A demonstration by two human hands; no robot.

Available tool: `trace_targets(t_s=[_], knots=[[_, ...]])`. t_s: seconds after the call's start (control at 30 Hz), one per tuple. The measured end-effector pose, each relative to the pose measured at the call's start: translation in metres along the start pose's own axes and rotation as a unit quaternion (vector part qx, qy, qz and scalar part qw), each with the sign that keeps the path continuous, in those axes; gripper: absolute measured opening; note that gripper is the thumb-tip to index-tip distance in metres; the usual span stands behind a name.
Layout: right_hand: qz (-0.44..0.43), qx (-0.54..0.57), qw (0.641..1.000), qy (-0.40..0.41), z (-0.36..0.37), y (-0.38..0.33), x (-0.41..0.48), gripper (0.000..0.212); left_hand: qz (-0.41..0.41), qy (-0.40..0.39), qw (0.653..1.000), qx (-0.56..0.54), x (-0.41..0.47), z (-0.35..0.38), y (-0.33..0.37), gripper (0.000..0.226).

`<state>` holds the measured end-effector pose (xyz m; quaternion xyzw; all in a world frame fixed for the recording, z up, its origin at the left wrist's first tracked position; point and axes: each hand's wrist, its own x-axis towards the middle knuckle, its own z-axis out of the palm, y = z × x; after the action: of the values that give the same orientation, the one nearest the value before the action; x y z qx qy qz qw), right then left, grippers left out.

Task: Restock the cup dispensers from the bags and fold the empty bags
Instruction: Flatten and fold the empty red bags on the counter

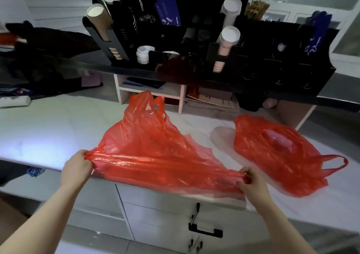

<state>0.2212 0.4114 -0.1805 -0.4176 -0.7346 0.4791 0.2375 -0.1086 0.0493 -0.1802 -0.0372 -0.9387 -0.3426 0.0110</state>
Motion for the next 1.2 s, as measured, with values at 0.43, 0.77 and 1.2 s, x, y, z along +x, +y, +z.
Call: trace_targets(t_s=[0.43,0.77,1.2], knots=[[-0.109,-0.213,0.971,-0.015,0.012,-0.023,-0.02,0.07,0.157,-0.105,0.981,-0.033,-0.048,0.01,0.021,0.095],[-0.206,-0.137,0.966,-0.077,0.065,-0.082,-0.004,0.043,0.175,-0.117,0.973,-0.092,-0.045,0.004,0.054,0.078],[-0.205,-0.129,0.969,-0.044,0.163,-0.162,0.081,0.037,0.153,-0.07,0.957,-0.235,0.073,0.033,0.102,0.027]])
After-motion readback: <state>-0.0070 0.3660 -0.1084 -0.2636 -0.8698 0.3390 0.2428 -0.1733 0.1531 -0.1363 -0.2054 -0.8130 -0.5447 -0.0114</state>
